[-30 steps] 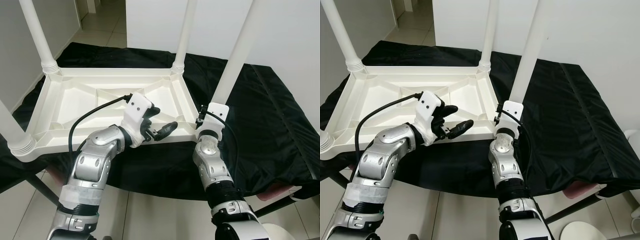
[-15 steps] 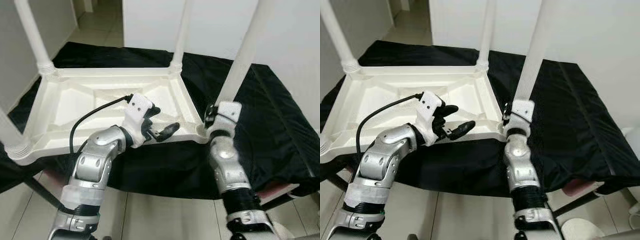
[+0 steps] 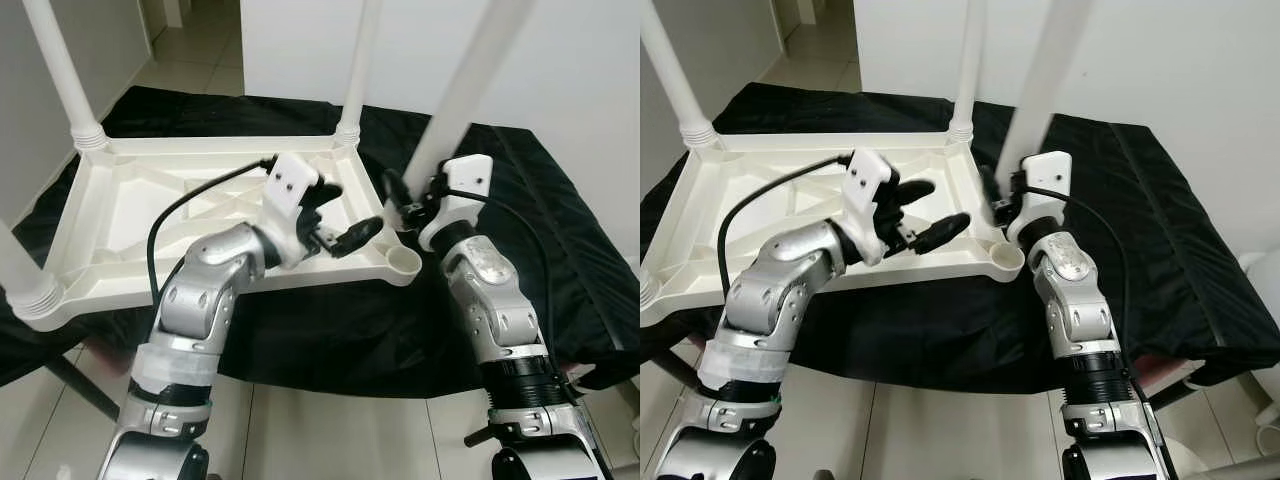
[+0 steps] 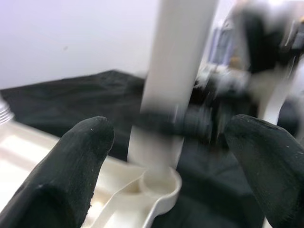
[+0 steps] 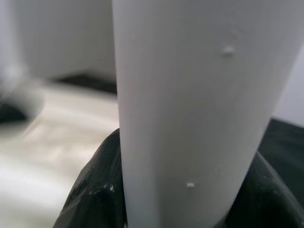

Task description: Building children table

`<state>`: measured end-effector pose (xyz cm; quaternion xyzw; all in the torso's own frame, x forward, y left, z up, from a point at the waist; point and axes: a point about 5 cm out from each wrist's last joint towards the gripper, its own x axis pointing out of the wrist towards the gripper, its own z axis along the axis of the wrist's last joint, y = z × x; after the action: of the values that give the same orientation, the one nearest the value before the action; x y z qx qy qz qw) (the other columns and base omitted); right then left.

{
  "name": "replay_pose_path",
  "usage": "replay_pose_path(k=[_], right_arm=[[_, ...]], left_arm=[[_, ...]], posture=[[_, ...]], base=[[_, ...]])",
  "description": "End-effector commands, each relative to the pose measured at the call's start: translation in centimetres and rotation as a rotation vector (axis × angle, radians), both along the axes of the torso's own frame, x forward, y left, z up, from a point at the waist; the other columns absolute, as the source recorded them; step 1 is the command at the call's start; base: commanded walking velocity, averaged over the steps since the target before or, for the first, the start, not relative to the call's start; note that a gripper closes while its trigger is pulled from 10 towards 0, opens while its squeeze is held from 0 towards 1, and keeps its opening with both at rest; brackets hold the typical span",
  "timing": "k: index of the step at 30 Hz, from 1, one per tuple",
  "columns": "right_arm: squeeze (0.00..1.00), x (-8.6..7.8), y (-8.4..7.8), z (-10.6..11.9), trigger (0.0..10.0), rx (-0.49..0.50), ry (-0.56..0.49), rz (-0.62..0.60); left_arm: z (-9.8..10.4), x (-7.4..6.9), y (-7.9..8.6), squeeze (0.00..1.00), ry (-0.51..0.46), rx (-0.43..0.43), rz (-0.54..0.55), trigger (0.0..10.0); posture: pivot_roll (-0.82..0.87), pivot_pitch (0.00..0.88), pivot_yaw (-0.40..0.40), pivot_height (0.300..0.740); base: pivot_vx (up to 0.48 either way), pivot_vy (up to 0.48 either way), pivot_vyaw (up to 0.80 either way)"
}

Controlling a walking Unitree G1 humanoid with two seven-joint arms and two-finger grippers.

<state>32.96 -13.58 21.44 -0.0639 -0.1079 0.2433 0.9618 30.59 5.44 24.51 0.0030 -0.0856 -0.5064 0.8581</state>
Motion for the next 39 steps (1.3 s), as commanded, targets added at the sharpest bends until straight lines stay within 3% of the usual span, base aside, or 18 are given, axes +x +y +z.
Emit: replay_pose_path(k=[1, 9, 13, 19, 25, 29, 30, 34, 35, 39], right_arm=[[0.0, -0.3, 0.1, -0.7, 10.0, -0.023, 0.041, 0.044], [0.0, -1.1, 0.0, -2.4, 10.0, -0.14, 0.098, 0.147], [0.0, -2.2, 0.1, -3.5, 10.0, -0.181, 0.16, 0.261], [0.0, -4.3, 0.2, -4.8, 10.0, -0.244, 0.259, 0.461], [0.0, -4.6, -0.1, -5.4, 10.0, -0.264, 0.28, 0.503], [0.0, -4.6, -0.4, -5.6, 10.0, -0.273, 0.293, 0.508], [0.0, -4.7, -0.5, -5.7, 10.0, -0.273, 0.299, 0.511], [0.0, -4.7, -0.6, -5.6, 10.0, -0.27, 0.306, 0.516], [0.0, -4.7, -0.6, -5.6, 10.0, -0.266, 0.307, 0.519], [0.0, -4.7, -0.5, -5.6, 10.0, -0.259, 0.308, 0.528]], left_arm=[[0.5, -0.3, -0.7, 0.0, -0.011, 0.0, -0.052, 10.0], [1.3, -1.1, -2.0, 0.0, -0.028, -0.014, -0.157, 10.0], [1.5, -1.0, -2.3, 0.0, -0.037, -0.006, -0.175, 10.0], [2.8, -0.9, -2.6, 0.0, 0.014, -0.1, -0.231, 10.0], [3.7, -1.3, -2.4, 0.0, 0.063, -0.185, -0.337, 10.0], [3.8, -1.7, -1.8, 0.0, 0.091, -0.197, -0.421, 10.0], [3.9, -1.6, -1.6, 0.0, 0.106, -0.217, -0.428, 7.6], [4.1, -1.4, -1.4, 0.0, 0.125, -0.243, -0.429, 7.6], [4.1, -1.4, -1.3, 0.0, 0.123, -0.24, -0.427, 0.0], [4.2, -1.2, -1.1, 0.0, 0.107, -0.22, -0.41, 0.0]], posture=[[0.02, 0.044, -0.051, 0.74], [0.02, 0.044, -0.047, 0.74], [0.02, 0.044, -0.041, 0.74], [0.02, 0.041, -0.036, 0.74], [0.02, 0.043, -0.033, 0.74], [0.02, 0.046, -0.027, 0.74], [0.02, 0.046, -0.027, 0.74], [0.02, 0.044, -0.027, 0.74], [0.02, 0.044, -0.027, 0.74], [0.02, 0.043, -0.024, 0.74]], base=[[0.0, 0.0, 0.0], [0.0, 0.0, 0.0], [0.0, 0.0, 0.0], [0.0, 0.0, 0.0], [0.0, 0.0, 0.0], [0.0, 0.0, 0.0], [0.0, 0.0, 0.0], [0.0, 0.0, 0.0], [0.0, 0.0, 0.0], [0.0, 0.0, 0.0]])
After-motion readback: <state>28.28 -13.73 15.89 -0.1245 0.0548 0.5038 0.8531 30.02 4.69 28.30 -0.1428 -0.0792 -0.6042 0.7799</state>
